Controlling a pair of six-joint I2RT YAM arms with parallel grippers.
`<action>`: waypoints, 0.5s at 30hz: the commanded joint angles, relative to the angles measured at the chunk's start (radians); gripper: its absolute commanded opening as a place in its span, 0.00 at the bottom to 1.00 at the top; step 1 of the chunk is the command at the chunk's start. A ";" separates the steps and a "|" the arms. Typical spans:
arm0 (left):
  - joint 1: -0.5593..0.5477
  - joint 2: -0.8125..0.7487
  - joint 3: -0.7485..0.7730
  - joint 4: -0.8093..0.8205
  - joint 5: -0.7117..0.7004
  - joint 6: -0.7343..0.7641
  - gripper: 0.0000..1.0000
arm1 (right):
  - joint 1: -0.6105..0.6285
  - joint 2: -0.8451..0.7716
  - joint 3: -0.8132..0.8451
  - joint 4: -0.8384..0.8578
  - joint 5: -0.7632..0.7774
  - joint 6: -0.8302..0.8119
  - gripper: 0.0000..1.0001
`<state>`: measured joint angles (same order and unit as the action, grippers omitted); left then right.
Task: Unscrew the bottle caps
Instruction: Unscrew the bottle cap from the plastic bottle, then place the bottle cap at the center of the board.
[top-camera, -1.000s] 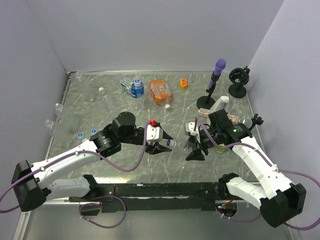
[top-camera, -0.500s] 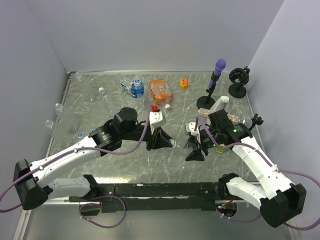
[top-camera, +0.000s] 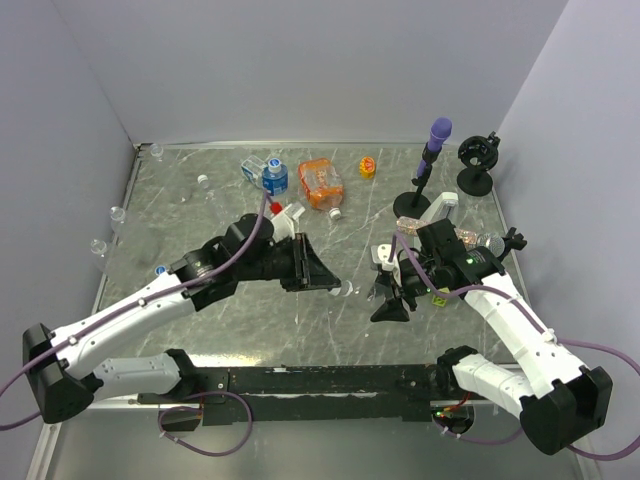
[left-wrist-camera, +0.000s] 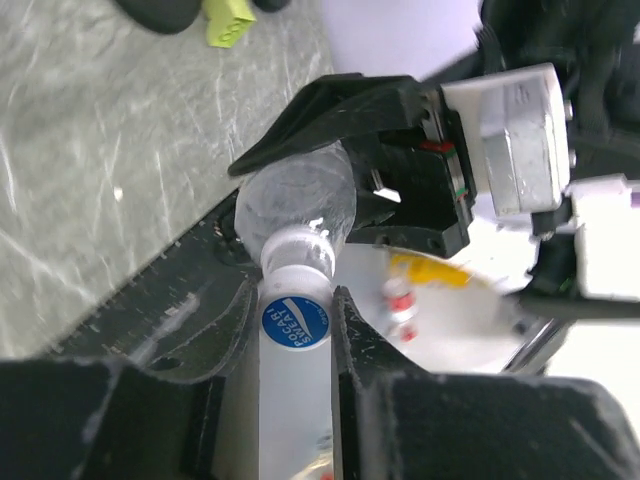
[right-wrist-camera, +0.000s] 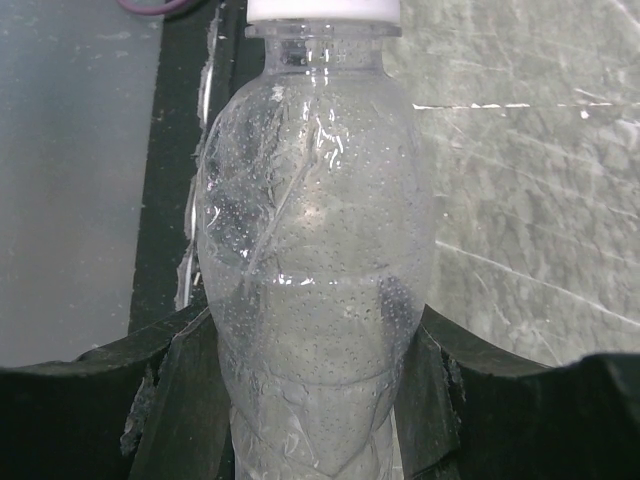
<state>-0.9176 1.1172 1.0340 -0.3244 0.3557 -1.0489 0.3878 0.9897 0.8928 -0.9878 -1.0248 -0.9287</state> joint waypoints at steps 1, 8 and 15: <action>-0.001 -0.048 0.021 -0.102 -0.093 -0.249 0.01 | -0.006 -0.020 -0.005 0.037 -0.001 -0.016 0.17; -0.001 -0.114 0.035 -0.313 -0.418 -0.107 0.01 | -0.007 -0.025 0.001 0.035 -0.004 -0.019 0.17; 0.165 -0.218 -0.262 -0.431 -0.874 0.134 0.01 | -0.007 -0.046 -0.006 0.037 -0.023 -0.019 0.17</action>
<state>-0.8856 0.9253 0.9005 -0.6323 -0.2253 -1.0626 0.3836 0.9688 0.8898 -0.9794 -1.0119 -0.9287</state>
